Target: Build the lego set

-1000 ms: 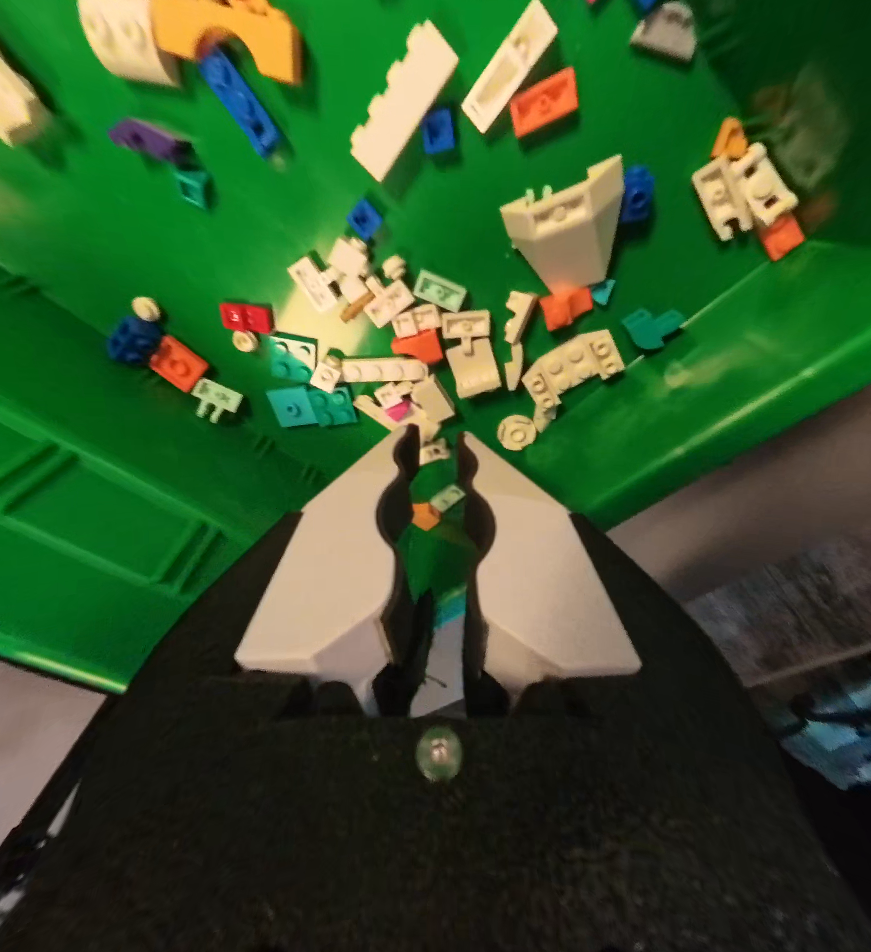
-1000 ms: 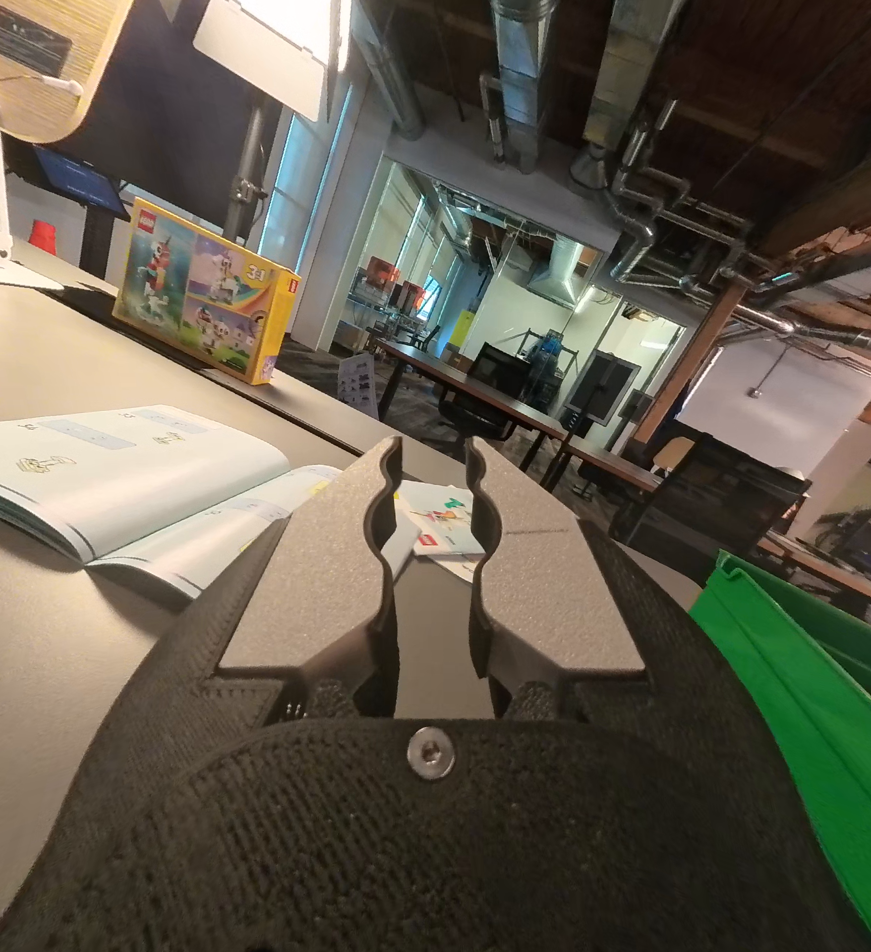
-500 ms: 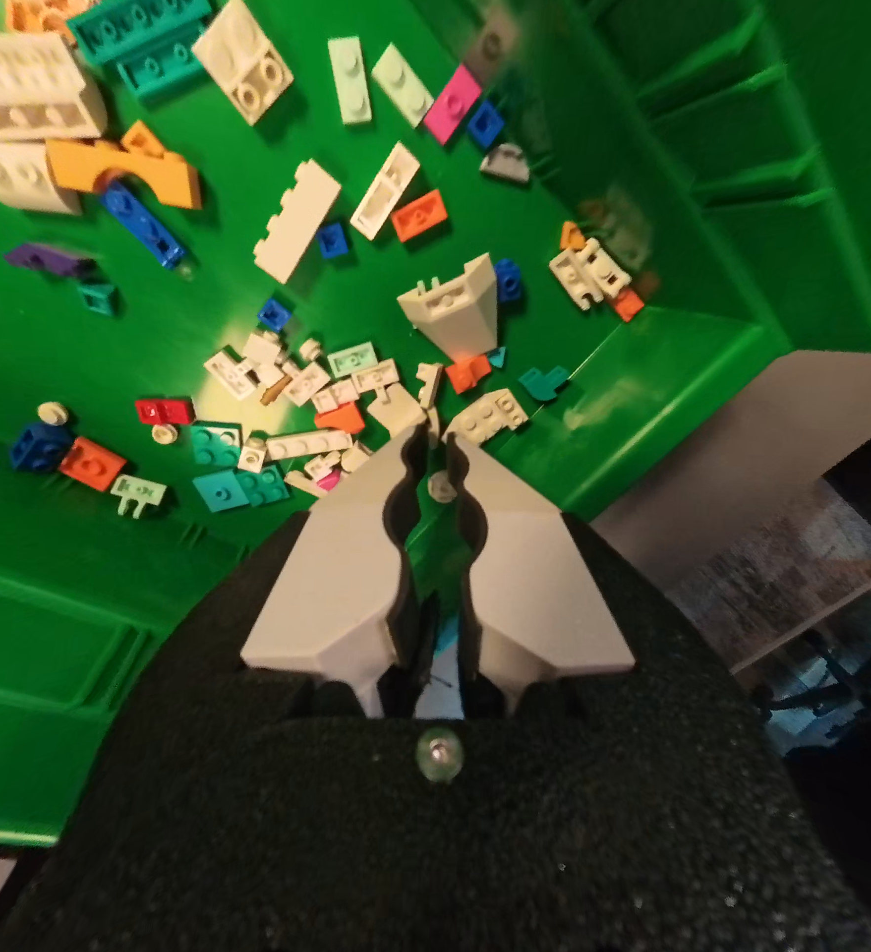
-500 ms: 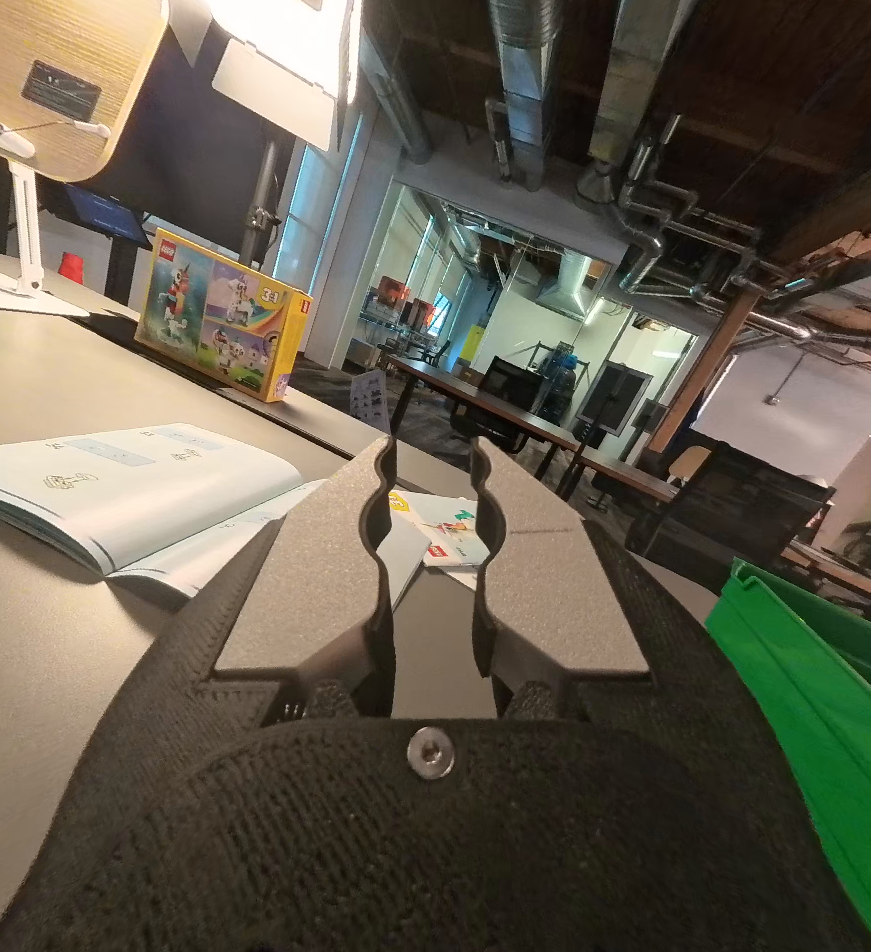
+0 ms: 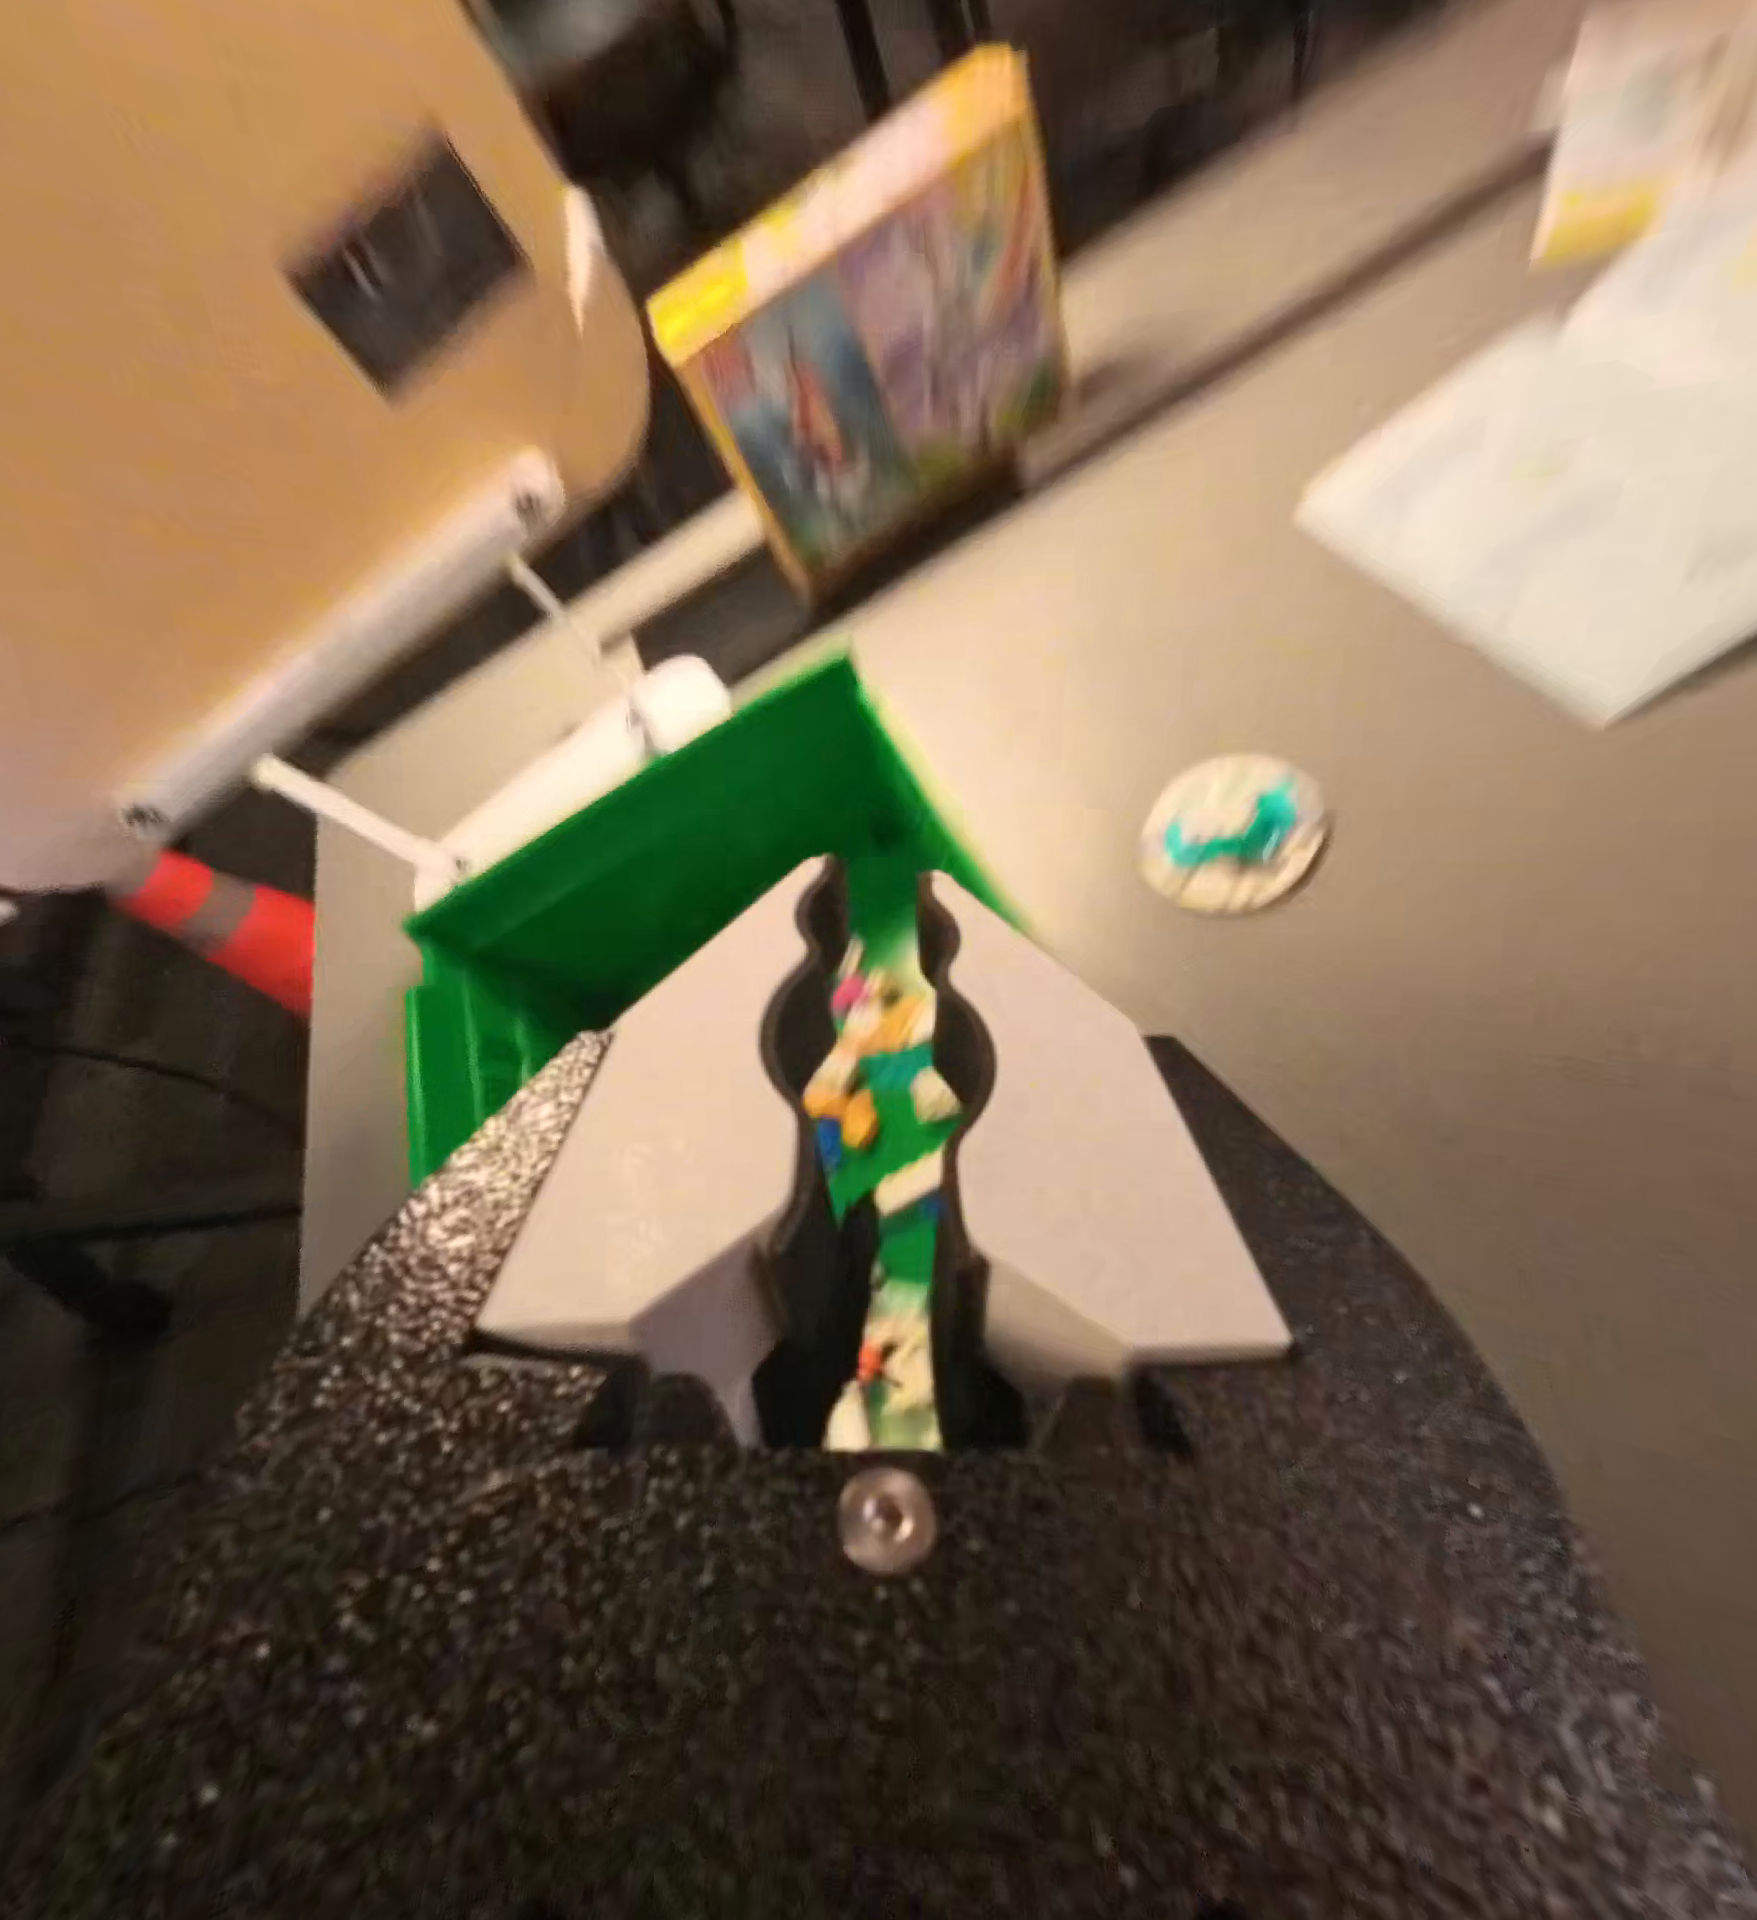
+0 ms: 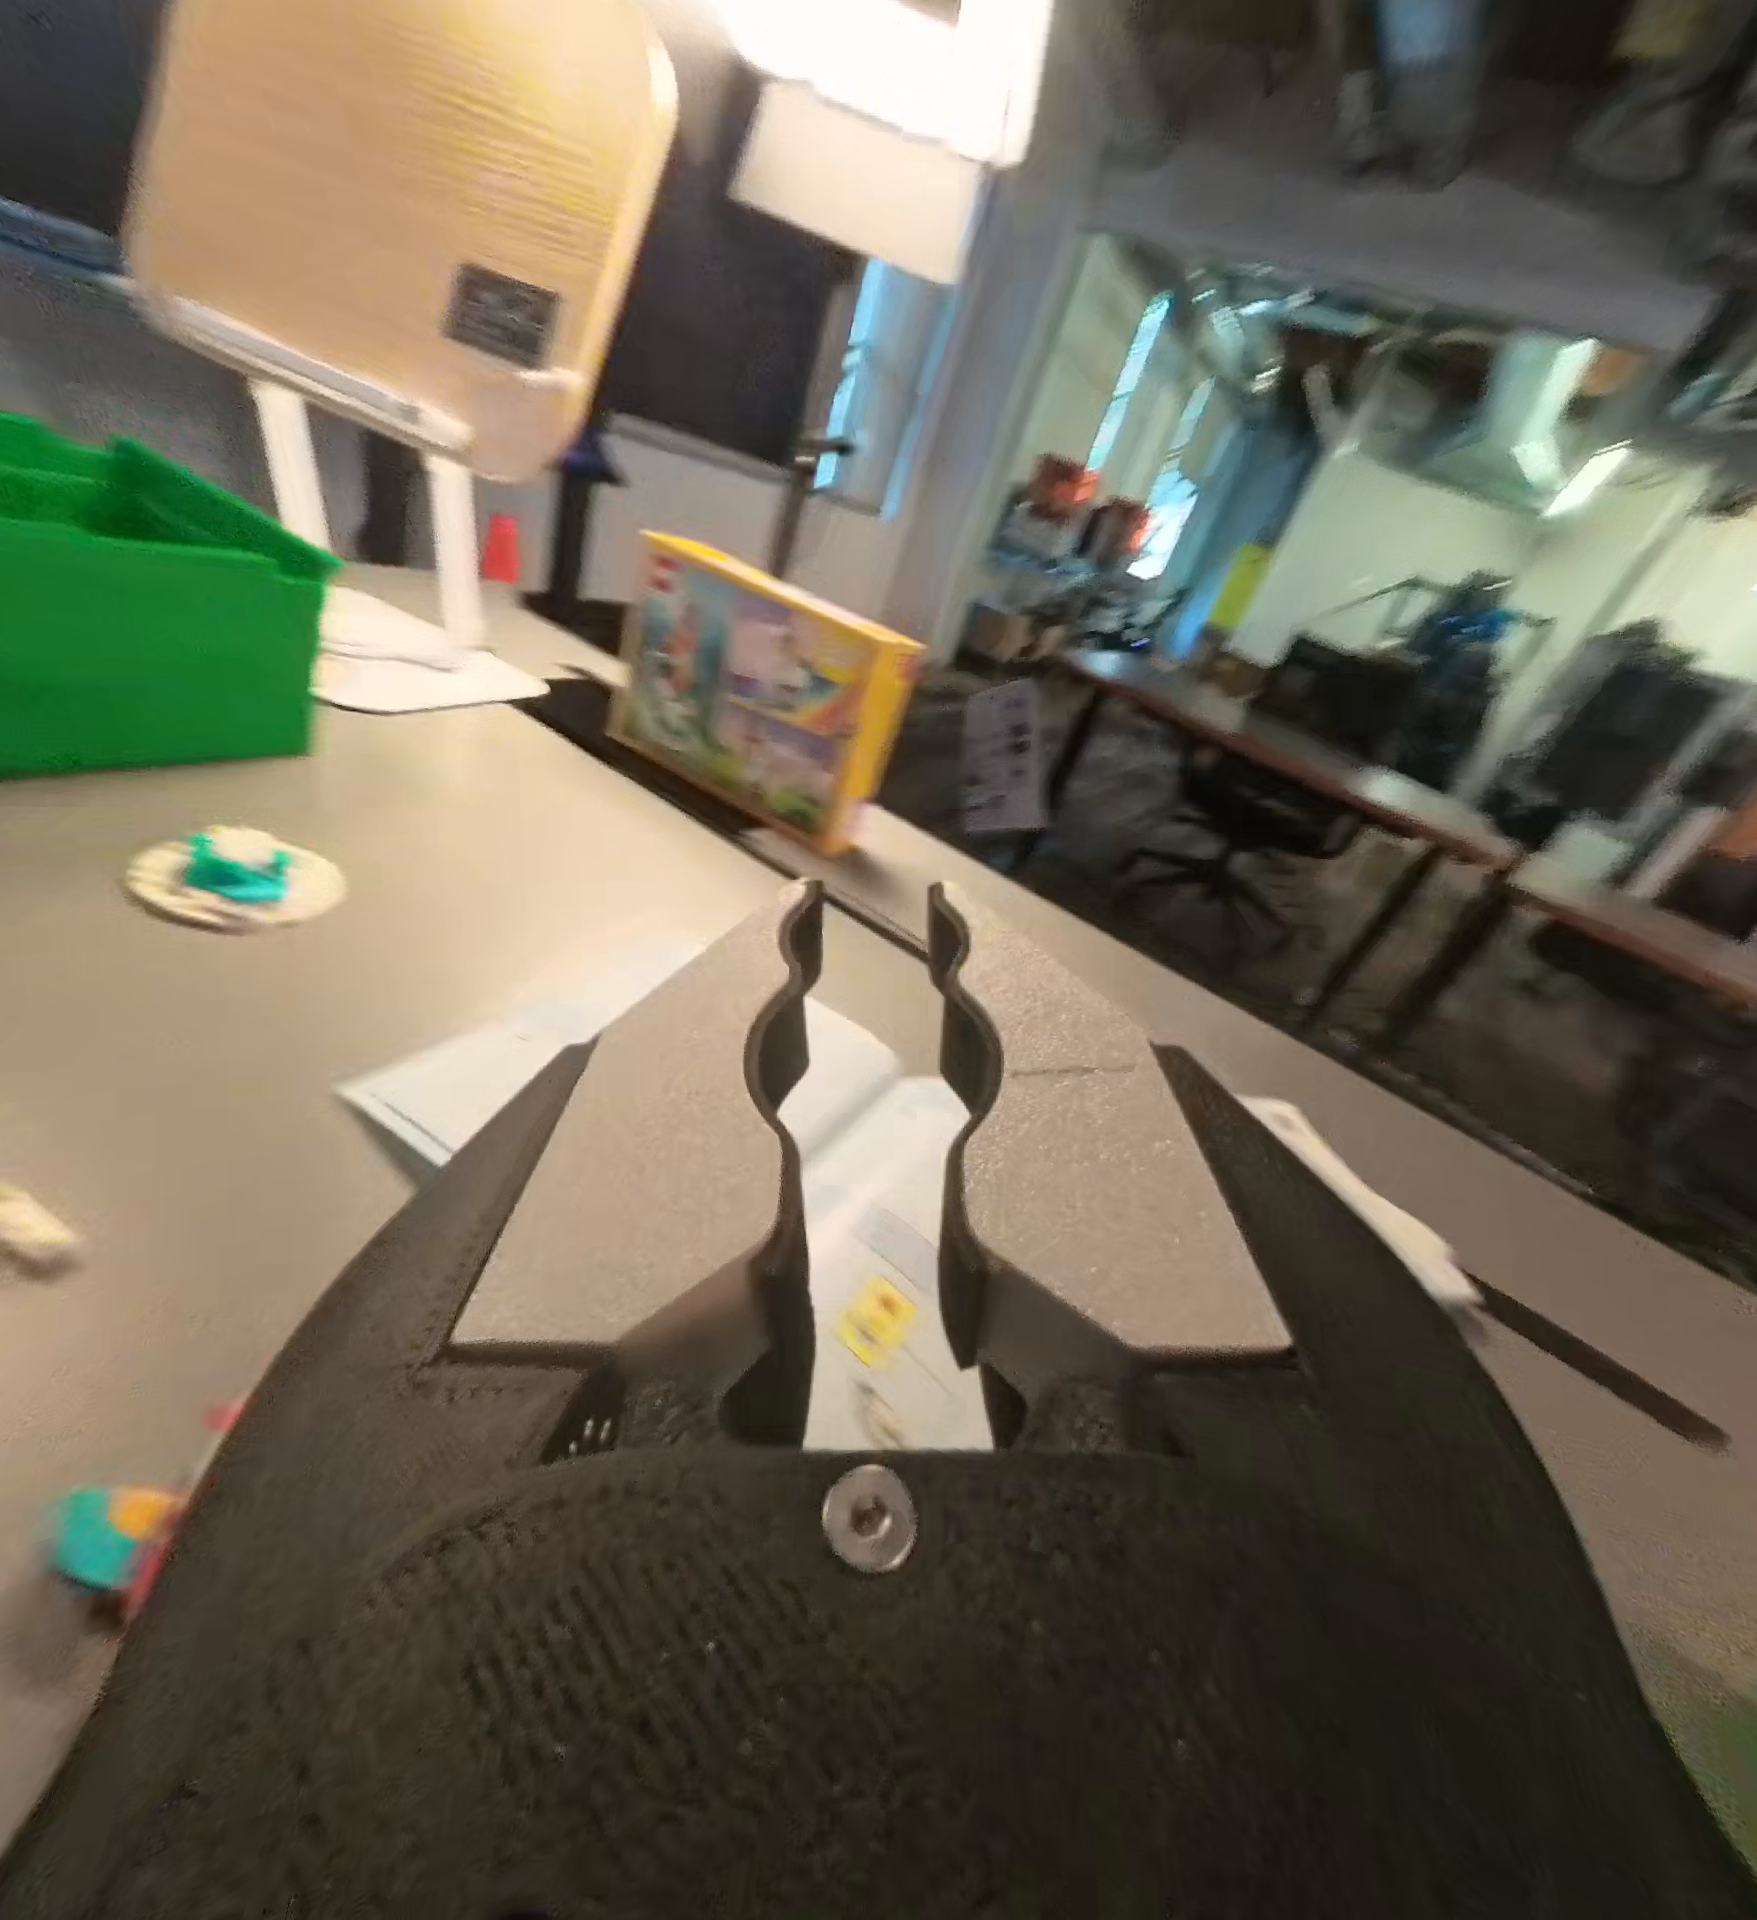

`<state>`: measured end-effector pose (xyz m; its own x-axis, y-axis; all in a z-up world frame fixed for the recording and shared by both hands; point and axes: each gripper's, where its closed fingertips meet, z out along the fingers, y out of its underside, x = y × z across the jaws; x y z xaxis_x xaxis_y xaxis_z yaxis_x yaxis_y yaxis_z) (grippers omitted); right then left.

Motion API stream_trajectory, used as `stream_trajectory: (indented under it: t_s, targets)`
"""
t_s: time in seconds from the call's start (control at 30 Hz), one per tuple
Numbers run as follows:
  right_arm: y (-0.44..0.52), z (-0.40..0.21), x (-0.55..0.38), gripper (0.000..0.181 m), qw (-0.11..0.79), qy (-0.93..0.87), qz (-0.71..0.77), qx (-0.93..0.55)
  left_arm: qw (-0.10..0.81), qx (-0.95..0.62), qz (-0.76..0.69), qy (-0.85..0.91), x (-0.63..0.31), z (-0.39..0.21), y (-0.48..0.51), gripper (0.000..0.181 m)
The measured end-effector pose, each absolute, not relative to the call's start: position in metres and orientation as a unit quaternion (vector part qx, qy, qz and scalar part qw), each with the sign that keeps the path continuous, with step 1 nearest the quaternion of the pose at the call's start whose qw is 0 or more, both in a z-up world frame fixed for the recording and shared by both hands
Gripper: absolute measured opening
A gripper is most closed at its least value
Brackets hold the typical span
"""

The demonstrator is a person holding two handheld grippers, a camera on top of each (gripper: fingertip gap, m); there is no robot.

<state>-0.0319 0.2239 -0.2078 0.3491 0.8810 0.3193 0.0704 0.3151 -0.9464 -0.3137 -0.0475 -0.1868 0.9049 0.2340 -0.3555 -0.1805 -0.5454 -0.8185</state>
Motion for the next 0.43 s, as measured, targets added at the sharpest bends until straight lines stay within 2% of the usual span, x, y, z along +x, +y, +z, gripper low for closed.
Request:
stream_trajectory:
  t_s: [0.07, 0.13, 0.3, 0.43]
  targets:
    - [0.191, -0.192, -0.063, 0.016, 0.603, -0.525, 0.333, -0.500, 0.527, -0.822, 0.214, -0.031, -0.279, -0.159, -0.034, 0.018]
    - [0.153, -0.181, -0.088, 0.016, 0.545, -0.579, 0.346, -0.497, 0.540, -0.809, 0.226, -0.042, -0.256, -0.146, -0.024, 0.024]
    - [0.076, -0.130, -0.110, 0.017, 0.493, -0.612, 0.407, -0.465, 0.557, -0.795, 0.237, -0.053, -0.213, -0.129, -0.005, 0.035]
    - [0.031, -0.120, -0.111, 0.020, 0.445, -0.652, 0.419, -0.449, 0.554, -0.777, 0.291, -0.063, -0.200, -0.108, -0.010, 0.036]
